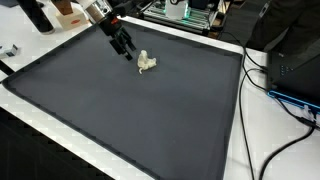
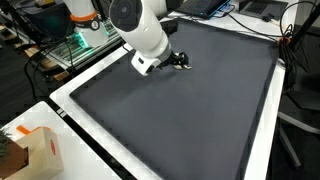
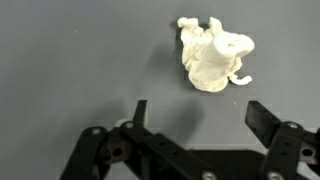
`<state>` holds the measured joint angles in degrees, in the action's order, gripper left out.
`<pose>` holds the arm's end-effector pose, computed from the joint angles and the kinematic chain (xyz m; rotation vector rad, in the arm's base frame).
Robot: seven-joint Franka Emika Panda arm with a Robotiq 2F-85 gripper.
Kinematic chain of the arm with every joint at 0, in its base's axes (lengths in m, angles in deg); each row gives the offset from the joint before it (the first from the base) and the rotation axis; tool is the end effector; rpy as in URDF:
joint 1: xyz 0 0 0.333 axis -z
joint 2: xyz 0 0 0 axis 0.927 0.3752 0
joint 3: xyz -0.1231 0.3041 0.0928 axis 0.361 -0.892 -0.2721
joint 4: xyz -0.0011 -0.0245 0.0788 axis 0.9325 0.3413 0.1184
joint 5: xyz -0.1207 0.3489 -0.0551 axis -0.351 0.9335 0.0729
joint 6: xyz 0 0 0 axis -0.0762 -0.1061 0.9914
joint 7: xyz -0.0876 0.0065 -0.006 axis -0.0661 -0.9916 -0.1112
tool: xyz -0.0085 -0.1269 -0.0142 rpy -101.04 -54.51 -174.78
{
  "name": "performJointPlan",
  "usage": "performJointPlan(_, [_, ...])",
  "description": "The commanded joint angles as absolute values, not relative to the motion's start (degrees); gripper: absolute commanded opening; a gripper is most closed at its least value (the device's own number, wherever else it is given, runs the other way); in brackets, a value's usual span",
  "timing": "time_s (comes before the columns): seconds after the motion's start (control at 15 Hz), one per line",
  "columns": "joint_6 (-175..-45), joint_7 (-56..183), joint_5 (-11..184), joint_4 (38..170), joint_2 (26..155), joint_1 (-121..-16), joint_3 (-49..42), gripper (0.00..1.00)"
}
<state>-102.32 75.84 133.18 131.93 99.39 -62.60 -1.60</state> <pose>0.5448 -0.0691 0.2115 -2.2853 1.3195 0.4338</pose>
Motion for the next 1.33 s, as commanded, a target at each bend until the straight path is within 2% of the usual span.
performJointPlan(0.0, [-98.6, 83.7, 126.0, 127.3, 102.0, -64.5, -0.7, 1.0])
performJointPlan(1.27, [-83.2, 106.2, 97.4, 107.2, 110.7, -73.8, -1.3, 1.0])
